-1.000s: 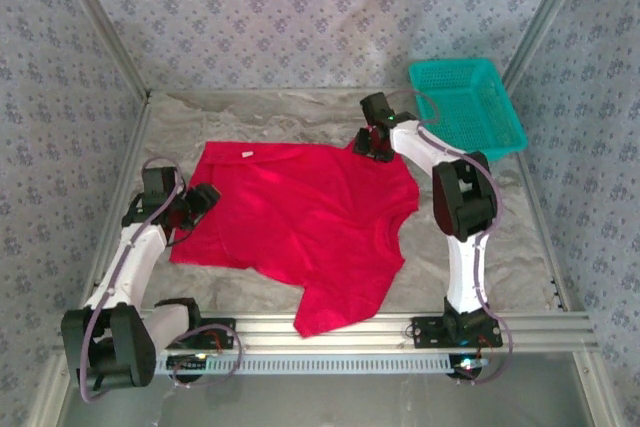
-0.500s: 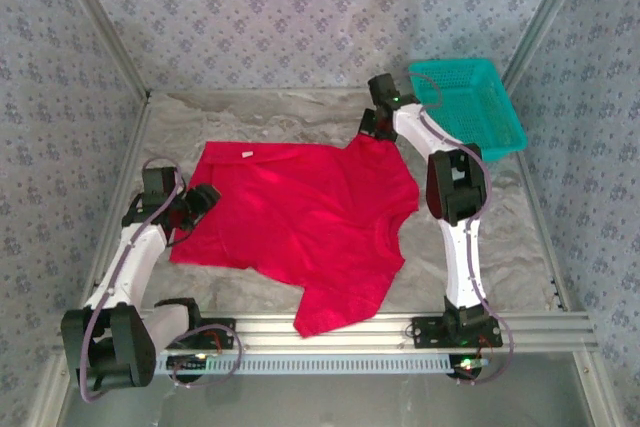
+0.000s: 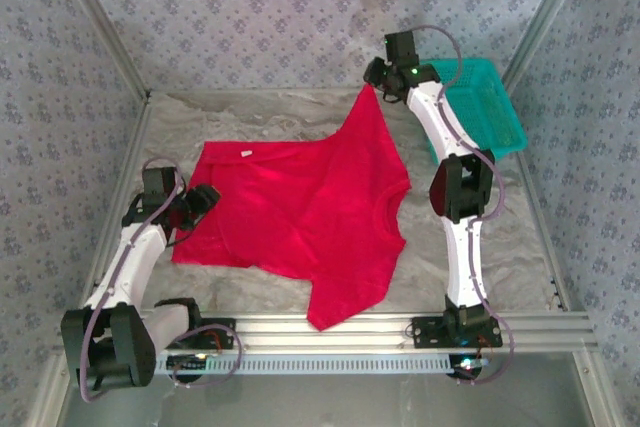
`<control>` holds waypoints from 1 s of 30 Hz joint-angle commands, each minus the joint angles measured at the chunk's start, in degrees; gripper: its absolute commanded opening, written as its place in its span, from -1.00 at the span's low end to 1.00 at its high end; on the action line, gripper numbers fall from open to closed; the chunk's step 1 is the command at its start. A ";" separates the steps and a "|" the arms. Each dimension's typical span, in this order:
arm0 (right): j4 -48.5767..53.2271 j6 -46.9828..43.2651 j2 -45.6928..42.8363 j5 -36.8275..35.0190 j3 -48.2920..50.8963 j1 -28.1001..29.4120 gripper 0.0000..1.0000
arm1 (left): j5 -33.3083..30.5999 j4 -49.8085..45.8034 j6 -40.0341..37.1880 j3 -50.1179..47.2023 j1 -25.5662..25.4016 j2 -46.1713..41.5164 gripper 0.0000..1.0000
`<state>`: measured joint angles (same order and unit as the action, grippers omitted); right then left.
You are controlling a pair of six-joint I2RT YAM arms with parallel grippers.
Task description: Fold the inside-out t-shirt
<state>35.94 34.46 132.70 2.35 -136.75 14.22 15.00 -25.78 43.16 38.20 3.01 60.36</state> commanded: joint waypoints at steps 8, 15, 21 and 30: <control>0.86 -2.20 -12.99 5.25 20.73 5.37 0.03 | -6.00 5.66 0.36 4.76 0.37 4.11 0.31; -3.20 -5.52 -22.98 5.01 40.79 11.14 0.02 | -6.77 8.55 -1.92 21.08 2.32 25.51 0.03; -4.10 -5.18 -26.30 5.03 49.67 11.89 0.01 | -5.07 9.12 -1.41 32.34 4.24 39.75 -0.03; -4.53 -5.71 -26.10 6.04 52.29 9.79 0.01 | -0.01 12.99 2.76 36.43 4.64 50.52 -0.07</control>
<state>32.21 29.98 107.87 7.40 -84.66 24.82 12.25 -15.16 43.68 73.34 7.51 109.36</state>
